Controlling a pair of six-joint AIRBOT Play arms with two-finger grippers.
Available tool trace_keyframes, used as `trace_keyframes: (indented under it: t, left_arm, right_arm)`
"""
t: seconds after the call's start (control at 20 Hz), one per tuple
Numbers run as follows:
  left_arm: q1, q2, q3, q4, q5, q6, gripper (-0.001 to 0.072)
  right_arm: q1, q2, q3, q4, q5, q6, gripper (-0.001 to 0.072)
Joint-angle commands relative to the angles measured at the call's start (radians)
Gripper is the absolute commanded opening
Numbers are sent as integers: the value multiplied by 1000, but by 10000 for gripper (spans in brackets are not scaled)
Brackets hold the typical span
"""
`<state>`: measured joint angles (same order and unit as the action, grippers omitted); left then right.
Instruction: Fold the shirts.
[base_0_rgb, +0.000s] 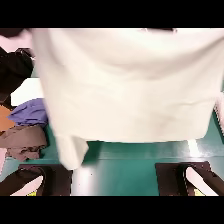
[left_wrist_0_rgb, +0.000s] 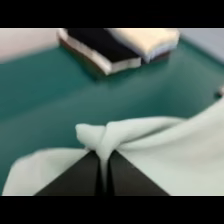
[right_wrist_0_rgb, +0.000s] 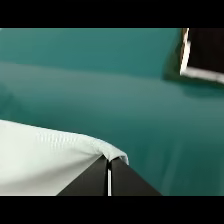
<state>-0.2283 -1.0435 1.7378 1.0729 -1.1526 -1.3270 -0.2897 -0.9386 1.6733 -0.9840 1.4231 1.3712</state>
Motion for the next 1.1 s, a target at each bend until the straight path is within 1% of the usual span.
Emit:
trace_keyframes:
  t: [0.0,0.1,0.2,0.3,0.35,0.4,0.45,0.5,0.6,0.65,0.7,0.75,0.9,1.05]
  left_arm:
    - [0,-192,-161,-4,-31,0,24]
    - [0,-326,-251,-10,-6,1,24]
    - [0,-448,-293,-9,51,22,24]
    - [6,-520,-292,-6,104,2,27]
    - [16,-527,-292,-7,129,-28,122]
    - [34,-525,-282,-7,142,-65,484]
    - [62,-521,-261,-6,127,-92,622]
    - [102,-513,-229,-6,74,-94,621]
    - [192,-470,-206,-5,-39,-85,621]
    - [232,-440,-220,-2,-73,-76,620]
    - [270,-394,-261,-2,-87,-65,584]
    - [302,-337,-328,0,-85,-54,551]
    - [364,-180,-582,6,-77,-25,552]
    - [389,-78,-836,9,-39,-18,551]
  right_arm:
    - [112,-160,-138,-225,20,55,12]
    - [161,-262,-238,-318,-13,62,12]
    - [175,-358,-280,-326,-67,76,13]
    - [176,-433,-255,-326,-111,111,14]
    - [176,-458,-225,-323,-125,118,14]
    - [175,-476,-189,-319,-131,118,67]
    - [174,-493,-143,-317,-127,119,329]
    - [173,-501,-104,-317,-106,122,406]
    - [161,-487,-72,-305,-53,101,405]
    - [151,-465,-93,-269,-45,77,404]
    - [138,-435,-132,-227,-45,61,382]
    - [122,-396,-185,-180,-44,43,379]
    - [100,-274,-357,-87,-66,3,379]
    - [117,-177,-470,-80,-95,-10,379]
